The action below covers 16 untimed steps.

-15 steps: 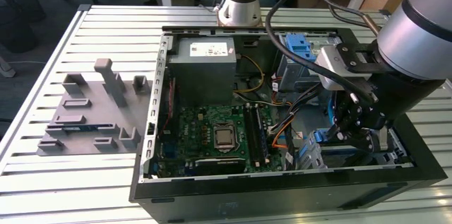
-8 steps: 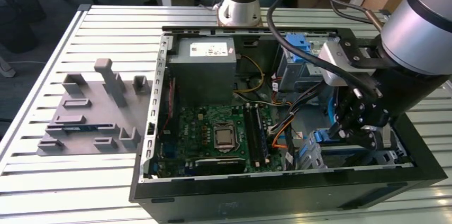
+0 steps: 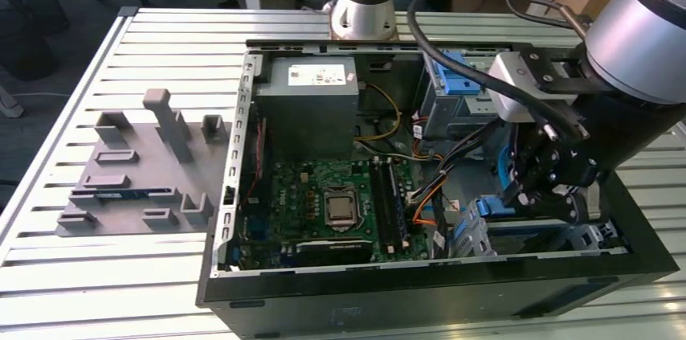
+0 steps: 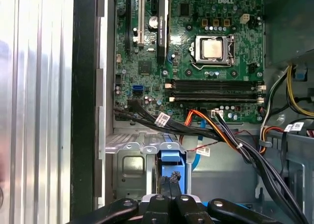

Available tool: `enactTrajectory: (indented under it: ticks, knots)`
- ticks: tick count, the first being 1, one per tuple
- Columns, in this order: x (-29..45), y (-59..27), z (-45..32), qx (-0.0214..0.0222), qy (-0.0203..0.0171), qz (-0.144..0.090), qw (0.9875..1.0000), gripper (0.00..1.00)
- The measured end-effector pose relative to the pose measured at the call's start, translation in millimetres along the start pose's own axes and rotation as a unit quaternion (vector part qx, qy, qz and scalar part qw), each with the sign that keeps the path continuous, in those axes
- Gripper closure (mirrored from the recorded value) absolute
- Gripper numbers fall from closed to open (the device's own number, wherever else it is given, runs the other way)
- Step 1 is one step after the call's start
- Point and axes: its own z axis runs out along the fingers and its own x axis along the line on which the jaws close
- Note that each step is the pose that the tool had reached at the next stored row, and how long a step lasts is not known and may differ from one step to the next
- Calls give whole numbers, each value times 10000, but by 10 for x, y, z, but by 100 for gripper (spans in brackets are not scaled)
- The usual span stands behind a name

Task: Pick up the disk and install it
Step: 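Insert the disk into the insertion slot, then insert the first disk wire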

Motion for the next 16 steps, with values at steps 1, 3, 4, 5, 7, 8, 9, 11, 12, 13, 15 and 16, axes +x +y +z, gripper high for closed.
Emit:
enactTrajectory:
  ticks: [1, 3, 4, 5, 7, 8, 9, 11, 12, 13, 15, 16]
  knots:
    - [0, 0, -10, 0, 0, 0, 10000, 89]
    - [-1, 1, -27, 0, 0, 0, 10000, 89]
    - [-1, 1, -34, 0, 0, 0, 10000, 89]
    - [-1, 1, -42, 0, 2, 0, 10000, 89]
    - [-1, 2, -56, 0, 3, 0, 10000, 89]
    - [-1, 2, -63, 0, 3, 0, 10000, 89]
    - [-2, 2, -70, 0, 4, 0, 10000, 89]
    - [-2, 2, -82, 0, 6, 0, 10000, 89]
    - [-2, 2, -89, 0, 6, 0, 10000, 89]
    - [-3, 3, -97, 0, 7, 0, 10000, 89]
    - [-3, 3, -114, 0, 8, 0, 10000, 89]
    - [-3, 3, -121, 0, 9, 0, 10000, 89]
